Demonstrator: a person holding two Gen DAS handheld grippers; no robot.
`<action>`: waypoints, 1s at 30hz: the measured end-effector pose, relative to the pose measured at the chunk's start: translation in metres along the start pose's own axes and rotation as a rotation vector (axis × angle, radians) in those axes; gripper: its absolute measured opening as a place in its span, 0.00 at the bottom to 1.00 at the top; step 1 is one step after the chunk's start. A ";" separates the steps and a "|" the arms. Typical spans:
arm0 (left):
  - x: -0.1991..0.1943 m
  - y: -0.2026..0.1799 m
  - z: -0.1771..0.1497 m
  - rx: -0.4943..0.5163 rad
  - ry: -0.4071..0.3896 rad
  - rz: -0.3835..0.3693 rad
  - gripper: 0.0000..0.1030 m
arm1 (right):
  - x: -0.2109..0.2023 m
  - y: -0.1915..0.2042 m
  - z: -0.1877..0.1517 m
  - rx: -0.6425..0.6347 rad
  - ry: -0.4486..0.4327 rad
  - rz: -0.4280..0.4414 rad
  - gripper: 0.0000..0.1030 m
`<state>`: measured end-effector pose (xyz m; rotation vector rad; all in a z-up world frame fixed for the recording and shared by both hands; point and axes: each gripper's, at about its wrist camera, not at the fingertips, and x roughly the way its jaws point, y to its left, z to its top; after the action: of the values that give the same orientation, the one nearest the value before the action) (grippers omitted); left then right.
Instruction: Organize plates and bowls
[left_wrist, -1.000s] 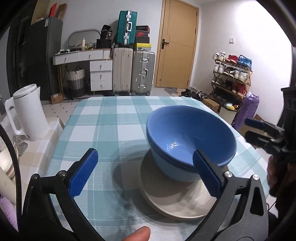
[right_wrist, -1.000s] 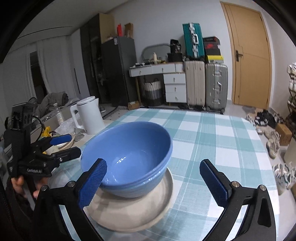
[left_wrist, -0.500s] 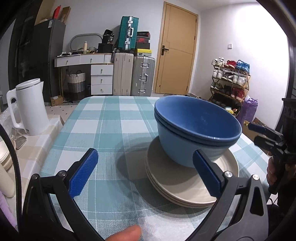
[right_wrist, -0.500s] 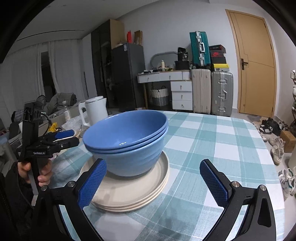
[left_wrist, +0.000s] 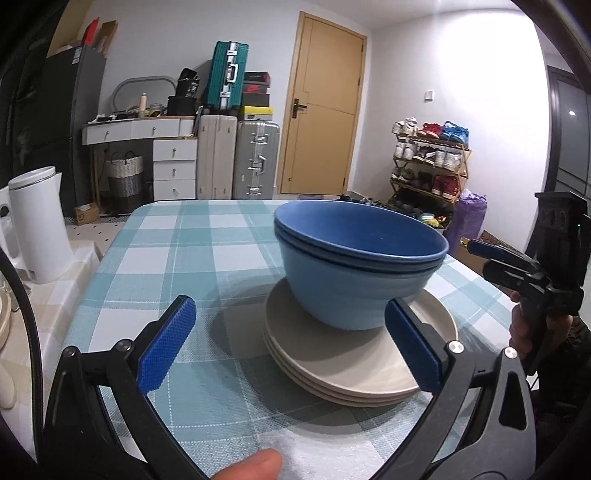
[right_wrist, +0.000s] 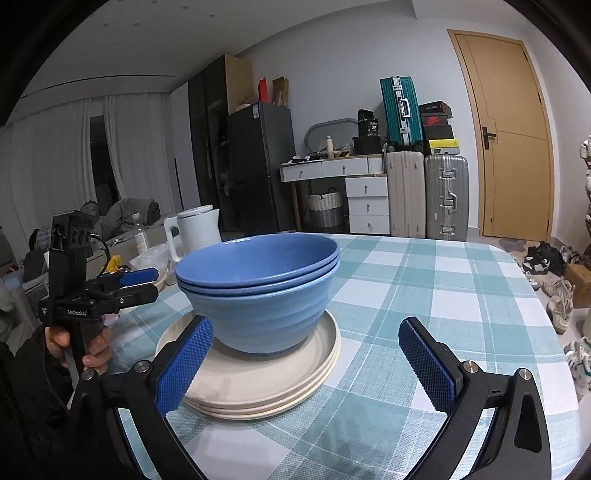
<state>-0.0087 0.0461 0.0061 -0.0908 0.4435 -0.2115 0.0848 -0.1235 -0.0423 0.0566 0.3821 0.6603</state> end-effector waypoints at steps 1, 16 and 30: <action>0.001 -0.001 0.000 0.004 0.002 -0.005 0.99 | 0.000 0.000 0.000 -0.002 0.000 0.000 0.99; 0.003 -0.006 0.001 0.033 -0.001 -0.024 0.99 | 0.001 0.004 -0.001 -0.024 0.005 0.018 1.00; 0.003 -0.007 0.002 0.030 -0.001 -0.027 0.99 | 0.003 0.004 -0.001 -0.023 0.005 0.021 0.99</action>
<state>-0.0067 0.0392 0.0074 -0.0674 0.4385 -0.2446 0.0839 -0.1185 -0.0431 0.0375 0.3789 0.6857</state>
